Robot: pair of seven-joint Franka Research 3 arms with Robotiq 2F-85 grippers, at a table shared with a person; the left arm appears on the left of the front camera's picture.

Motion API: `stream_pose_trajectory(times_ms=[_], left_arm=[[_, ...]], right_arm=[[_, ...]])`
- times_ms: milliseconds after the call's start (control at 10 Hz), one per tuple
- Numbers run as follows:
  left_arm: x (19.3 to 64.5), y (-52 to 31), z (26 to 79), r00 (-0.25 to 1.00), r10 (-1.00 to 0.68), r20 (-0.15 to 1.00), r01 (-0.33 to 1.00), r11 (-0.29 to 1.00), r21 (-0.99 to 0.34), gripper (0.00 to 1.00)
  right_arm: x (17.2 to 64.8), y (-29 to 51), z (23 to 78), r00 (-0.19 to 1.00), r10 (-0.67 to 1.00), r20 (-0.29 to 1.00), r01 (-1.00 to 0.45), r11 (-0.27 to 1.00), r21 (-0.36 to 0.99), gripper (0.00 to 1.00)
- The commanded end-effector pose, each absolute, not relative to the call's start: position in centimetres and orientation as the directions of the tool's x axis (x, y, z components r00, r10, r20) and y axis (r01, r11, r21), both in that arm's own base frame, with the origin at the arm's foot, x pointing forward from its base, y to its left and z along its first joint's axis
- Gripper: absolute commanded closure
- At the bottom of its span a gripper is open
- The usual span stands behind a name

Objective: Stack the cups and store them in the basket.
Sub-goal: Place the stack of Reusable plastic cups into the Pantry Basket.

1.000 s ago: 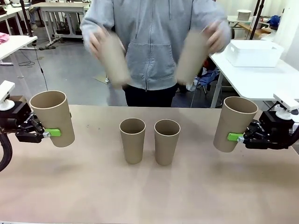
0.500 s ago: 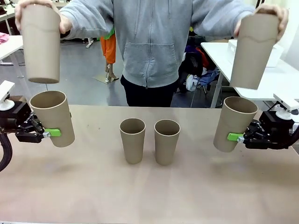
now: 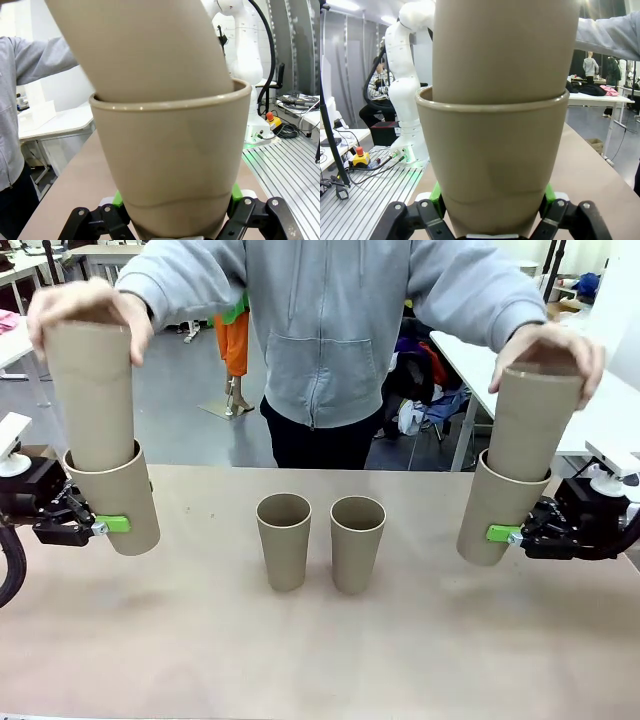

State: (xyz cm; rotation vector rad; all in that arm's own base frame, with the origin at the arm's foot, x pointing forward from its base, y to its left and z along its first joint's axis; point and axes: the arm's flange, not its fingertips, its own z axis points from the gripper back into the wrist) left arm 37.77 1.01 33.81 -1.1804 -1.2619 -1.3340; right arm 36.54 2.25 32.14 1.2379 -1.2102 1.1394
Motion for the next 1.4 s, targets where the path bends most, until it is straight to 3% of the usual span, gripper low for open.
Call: stream_pose_trajectory(times_ms=[0,1300], left_arm=[[37.57,0.84,33.84,-0.119,-0.009,0.993,0.992,-0.050,0.119,0.16],[37.57,0.84,33.84,-0.119,-0.009,0.993,0.992,-0.050,0.119,0.16]], right_arm=[[36.66,2.15,32.31,0.041,-0.032,0.999,-0.999,0.030,0.042,0.16],[36.66,2.15,32.31,0.041,-0.032,0.999,-0.999,0.030,0.042,0.16]])
